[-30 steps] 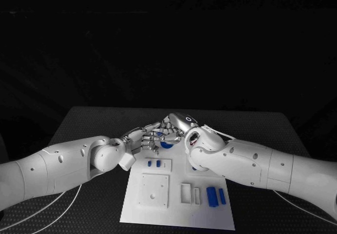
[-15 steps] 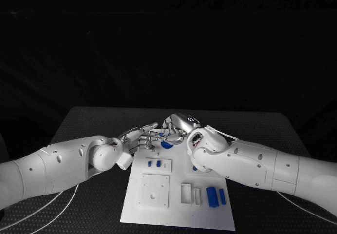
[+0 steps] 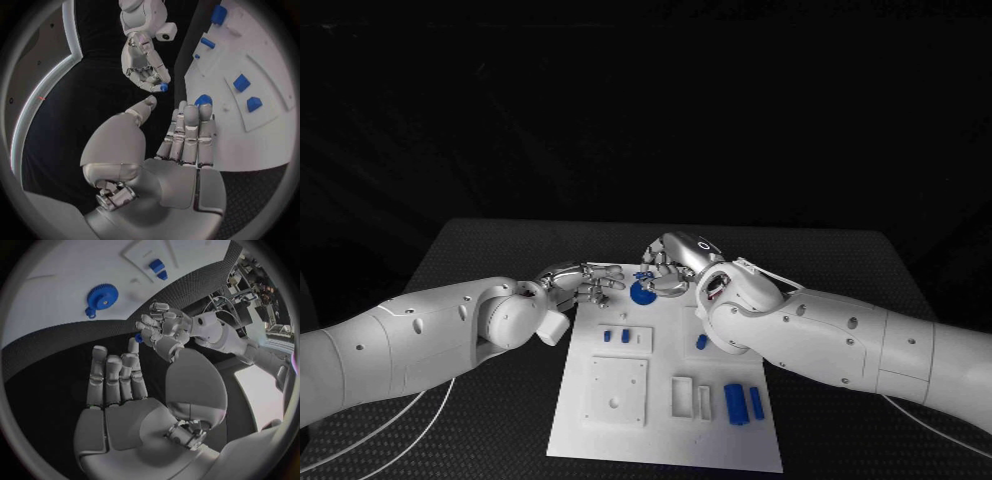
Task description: Assemble the parts on the task board
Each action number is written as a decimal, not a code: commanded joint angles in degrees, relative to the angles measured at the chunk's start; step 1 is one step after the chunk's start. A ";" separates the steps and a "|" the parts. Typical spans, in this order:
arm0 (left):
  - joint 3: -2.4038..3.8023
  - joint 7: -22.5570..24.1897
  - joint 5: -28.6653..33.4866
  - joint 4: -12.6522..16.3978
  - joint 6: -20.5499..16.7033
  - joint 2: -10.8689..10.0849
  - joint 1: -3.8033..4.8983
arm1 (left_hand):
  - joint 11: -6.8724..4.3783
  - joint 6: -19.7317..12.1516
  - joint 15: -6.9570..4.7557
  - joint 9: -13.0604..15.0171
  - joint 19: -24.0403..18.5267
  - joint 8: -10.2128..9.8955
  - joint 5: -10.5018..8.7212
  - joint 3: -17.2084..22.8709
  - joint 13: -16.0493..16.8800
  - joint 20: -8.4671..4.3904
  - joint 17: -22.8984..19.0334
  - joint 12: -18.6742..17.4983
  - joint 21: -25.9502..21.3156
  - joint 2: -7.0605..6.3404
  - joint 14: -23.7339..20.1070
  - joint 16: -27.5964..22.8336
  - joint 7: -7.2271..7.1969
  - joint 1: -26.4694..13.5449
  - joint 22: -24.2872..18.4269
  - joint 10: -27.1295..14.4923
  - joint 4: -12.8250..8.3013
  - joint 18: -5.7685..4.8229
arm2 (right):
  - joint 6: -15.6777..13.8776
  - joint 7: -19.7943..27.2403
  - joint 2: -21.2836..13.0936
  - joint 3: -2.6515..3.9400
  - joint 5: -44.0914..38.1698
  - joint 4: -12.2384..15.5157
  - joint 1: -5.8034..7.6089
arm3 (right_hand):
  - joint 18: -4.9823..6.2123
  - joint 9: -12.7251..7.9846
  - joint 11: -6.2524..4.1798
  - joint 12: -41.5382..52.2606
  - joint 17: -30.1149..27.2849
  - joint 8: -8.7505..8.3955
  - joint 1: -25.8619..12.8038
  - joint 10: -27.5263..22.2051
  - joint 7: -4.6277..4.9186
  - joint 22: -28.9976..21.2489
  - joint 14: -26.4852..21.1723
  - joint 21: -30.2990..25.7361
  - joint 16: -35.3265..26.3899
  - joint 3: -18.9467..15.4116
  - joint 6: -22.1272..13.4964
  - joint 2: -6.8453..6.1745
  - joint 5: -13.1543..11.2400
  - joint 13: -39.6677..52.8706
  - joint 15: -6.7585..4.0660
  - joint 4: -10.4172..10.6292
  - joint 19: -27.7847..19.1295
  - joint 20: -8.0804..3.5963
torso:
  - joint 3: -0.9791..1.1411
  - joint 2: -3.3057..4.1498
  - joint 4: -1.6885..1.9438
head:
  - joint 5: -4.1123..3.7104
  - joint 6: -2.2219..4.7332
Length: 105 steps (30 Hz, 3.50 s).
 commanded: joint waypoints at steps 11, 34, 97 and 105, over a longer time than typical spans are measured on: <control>0.06 1.70 0.59 0.80 -2.54 0.44 0.04 | -1.08 4.05 -0.92 -0.97 2.36 2.12 -0.79 2.87 -0.71 -0.70 -1.46 0.77 -1.19 0.23 3.40 -2.55 -0.90 2.92 -0.75 2.34 -7.11 1.97 | -0.01 1.05 0.89 0.00 0.65 -0.20 -0.14 | 0.35 0.04 -0.07 -0.19 -0.05 0.31 -0.48 0.46 0.00 -0.01 0.46 0.27 0.26 -0.32 0.49 0.26 0.39 0.06 -0.13 -0.08 0.30 0.21 | -0.05 0.04 0.03 | -0.24 -0.01; 0.06 1.98 2.55 1.70 -1.23 0.55 0.03 | -1.82 5.58 -1.66 -2.70 3.20 1.95 -1.05 2.84 -1.55 -1.78 -1.62 -0.50 -1.87 -2.33 5.29 -3.60 -1.26 -0.70 -0.77 4.40 -6.62 1.27 | 0.13 1.11 1.72 0.00 0.75 -0.32 -0.36 | 0.35 0.06 -0.08 -0.20 -0.05 0.30 -0.53 0.46 -0.01 -0.03 0.46 0.27 0.25 -0.42 0.47 0.39 0.53 0.07 -0.13 -0.14 0.29 0.19 | -0.10 0.02 0.10 | -0.30 -0.12; 0.06 2.53 1.53 1.89 -1.45 0.55 0.03 | -4.42 13.14 -4.16 -3.81 5.24 5.10 -0.02 4.40 -0.15 -3.81 -0.37 -0.07 -0.71 3.78 7.85 -3.77 -4.33 2.02 1.11 14.60 -11.60 0.30 | 1.30 1.04 2.55 0.01 0.86 -0.64 -0.36 | 0.35 0.11 -0.08 -0.25 -0.06 0.27 -0.62 0.42 0.00 -0.07 0.43 0.24 0.21 -0.72 0.36 0.39 0.65 0.07 -0.14 -0.46 0.22 0.16 | -0.09 0.02 0.15 | -0.29 -0.58; 0.07 1.87 1.54 1.95 -0.58 0.63 0.03 | -4.43 13.19 -4.19 -3.94 5.27 4.94 -0.06 4.29 -0.03 -3.97 -0.36 -0.50 -0.64 3.48 7.98 -3.95 -4.37 1.91 1.12 14.69 -12.02 0.19 | 1.22 1.00 2.79 0.01 0.83 -0.70 -0.36 | 0.35 0.12 -0.07 -0.27 -0.06 0.25 -0.58 0.38 0.01 -0.08 0.41 0.23 0.19 -0.78 0.31 0.34 0.56 0.07 -0.14 -0.60 0.19 0.15 | -0.07 0.03 0.16 | -0.28 -0.58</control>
